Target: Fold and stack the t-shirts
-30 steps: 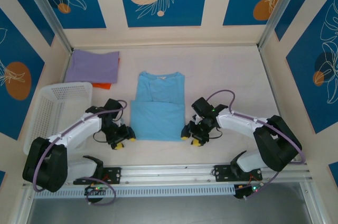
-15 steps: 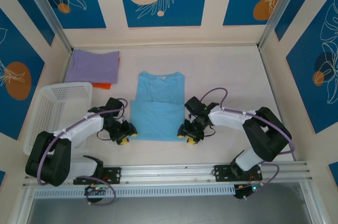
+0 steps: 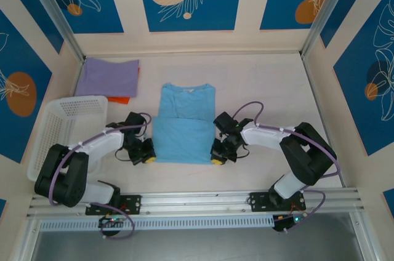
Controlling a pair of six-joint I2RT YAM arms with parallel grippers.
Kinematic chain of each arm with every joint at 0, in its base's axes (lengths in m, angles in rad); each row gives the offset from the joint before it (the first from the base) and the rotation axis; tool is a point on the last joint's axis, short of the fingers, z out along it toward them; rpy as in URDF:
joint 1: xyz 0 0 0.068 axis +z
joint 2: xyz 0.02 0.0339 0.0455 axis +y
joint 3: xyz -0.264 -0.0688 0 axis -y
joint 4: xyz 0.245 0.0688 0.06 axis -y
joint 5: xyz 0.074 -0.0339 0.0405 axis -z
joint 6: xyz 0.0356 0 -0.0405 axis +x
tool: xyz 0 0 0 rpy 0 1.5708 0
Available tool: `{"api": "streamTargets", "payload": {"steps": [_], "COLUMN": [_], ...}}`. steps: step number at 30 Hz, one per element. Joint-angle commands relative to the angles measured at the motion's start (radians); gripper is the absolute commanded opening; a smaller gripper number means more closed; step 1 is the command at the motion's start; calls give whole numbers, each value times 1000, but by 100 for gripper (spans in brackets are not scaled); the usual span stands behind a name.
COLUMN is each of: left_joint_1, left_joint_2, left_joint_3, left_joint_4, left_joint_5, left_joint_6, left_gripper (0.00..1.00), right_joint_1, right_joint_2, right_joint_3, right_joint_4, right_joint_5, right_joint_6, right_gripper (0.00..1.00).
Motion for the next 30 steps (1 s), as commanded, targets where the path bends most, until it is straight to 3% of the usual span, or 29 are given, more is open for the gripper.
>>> {"api": "streamTargets", "payload": {"steps": [1, 8, 16, 23, 30], "left_joint_1": [9, -42, -241, -241, -225], "left_joint_2": [15, -78, -326, -457, -441], "left_joint_3": [28, 44, 67, 108, 296], "left_joint_4": [-48, -209, -391, -480, -512], "left_joint_5": [-93, -111, 12, 106, 92], "left_joint_6": [69, 135, 18, -22, -30], "left_gripper": [0, 0, 0, 0, 0], "right_joint_1": [-2, 17, 163, 180, 96], "right_joint_2": [14, -57, -268, -461, -491], "right_joint_3": [31, 21, -71, -72, 56], "right_joint_4": [-53, -115, -196, -268, -342], "right_joint_5": [45, 32, -17, -54, -71], "right_joint_6": [-15, -47, -50, -24, -83], "right_gripper": [0, 0, 0, 0, 0]}}
